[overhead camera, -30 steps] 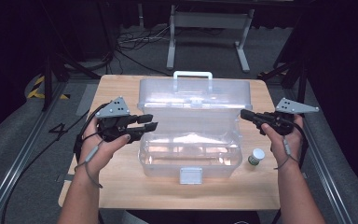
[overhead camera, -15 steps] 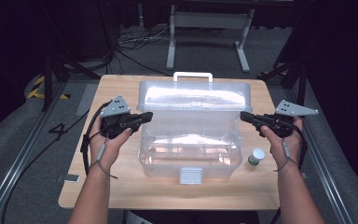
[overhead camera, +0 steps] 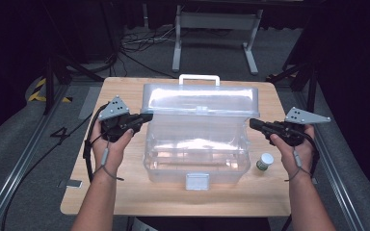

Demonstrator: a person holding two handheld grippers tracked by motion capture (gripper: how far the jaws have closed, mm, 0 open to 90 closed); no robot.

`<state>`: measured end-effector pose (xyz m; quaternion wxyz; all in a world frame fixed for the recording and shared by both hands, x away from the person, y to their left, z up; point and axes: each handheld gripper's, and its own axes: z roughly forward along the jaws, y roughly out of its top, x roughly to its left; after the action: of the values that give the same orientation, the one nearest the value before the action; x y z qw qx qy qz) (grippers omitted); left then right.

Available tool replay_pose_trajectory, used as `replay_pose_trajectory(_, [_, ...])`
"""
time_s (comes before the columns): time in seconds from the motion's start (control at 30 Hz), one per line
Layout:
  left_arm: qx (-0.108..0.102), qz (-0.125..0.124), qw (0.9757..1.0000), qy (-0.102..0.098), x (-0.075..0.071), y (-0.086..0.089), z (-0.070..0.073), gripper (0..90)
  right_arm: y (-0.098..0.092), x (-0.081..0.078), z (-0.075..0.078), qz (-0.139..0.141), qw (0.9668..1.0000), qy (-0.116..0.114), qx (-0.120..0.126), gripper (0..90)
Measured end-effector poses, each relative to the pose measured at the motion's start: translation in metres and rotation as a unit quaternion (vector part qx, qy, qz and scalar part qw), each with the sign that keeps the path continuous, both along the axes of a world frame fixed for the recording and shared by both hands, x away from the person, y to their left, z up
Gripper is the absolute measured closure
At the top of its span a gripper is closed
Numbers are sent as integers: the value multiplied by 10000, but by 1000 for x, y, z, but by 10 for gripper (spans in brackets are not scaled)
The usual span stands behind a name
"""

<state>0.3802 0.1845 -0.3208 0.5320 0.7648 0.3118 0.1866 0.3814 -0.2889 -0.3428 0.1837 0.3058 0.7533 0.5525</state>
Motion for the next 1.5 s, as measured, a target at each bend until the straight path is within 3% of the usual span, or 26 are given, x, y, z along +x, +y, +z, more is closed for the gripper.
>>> replay_pose_trajectory(0.17, [21,-21,10000,40,2,1,3,900,-3,-12,2,-225,9992,-4,-326,886])
replay_pose_trajectory(0.33, [-13,-54,10000,58,5,1,5,900,-9,-18,3,-584,9976,-99,-346,798])
replay_pose_trajectory(0.4, [-13,-60,10000,54,6,1,5,900,-11,-19,2,-725,9971,-88,-233,764])
replay_pose_trajectory(0.57, [44,-84,9999,77,6,2,7,900,-4,-18,2,-977,9947,-139,-295,701])
replay_pose_trajectory(0.67, [-103,-210,9996,131,7,3,7,900,0,-16,4,-1152,9926,-276,-254,655])
replay_pose_trajectory(0.73, [-124,-220,9996,133,7,3,7,900,2,-13,2,-1322,9897,-528,-174,662])
replay_pose_trajectory(0.83, [-120,-220,9996,133,7,3,7,900,4,-8,0,-1192,9911,-567,-187,651])
replay_pose_trajectory(0.87, [-93,-202,9997,120,7,4,7,900,9,-3,-4,-1349,9884,-642,-289,631])
replay_pose_trajectory(0.93, [-59,-206,9997,122,6,5,7,900,12,-1,-3,-1421,9873,-640,-312,624])
replay_pose_trajectory(1.0, [-50,-188,9997,126,6,6,8,900,16,-1,-2,-1369,9882,-625,-272,604])
replay_pose_trajectory(1.13, [-3,-200,9997,134,7,6,9,900,24,0,3,-1560,9846,-693,-379,584])
replay_pose_trajectory(1.23, [42,-194,9997,106,9,5,11,900,31,2,8,-1798,9813,-615,-308,554])
replay_pose_trajectory(1.33, [134,-218,9996,78,11,3,11,900,39,4,13,-2044,9751,-732,-454,544])
replay_pose_trajectory(1.5, [179,-253,9995,88,12,2,11,900,46,5,16,-2435,9658,-766,-444,537])
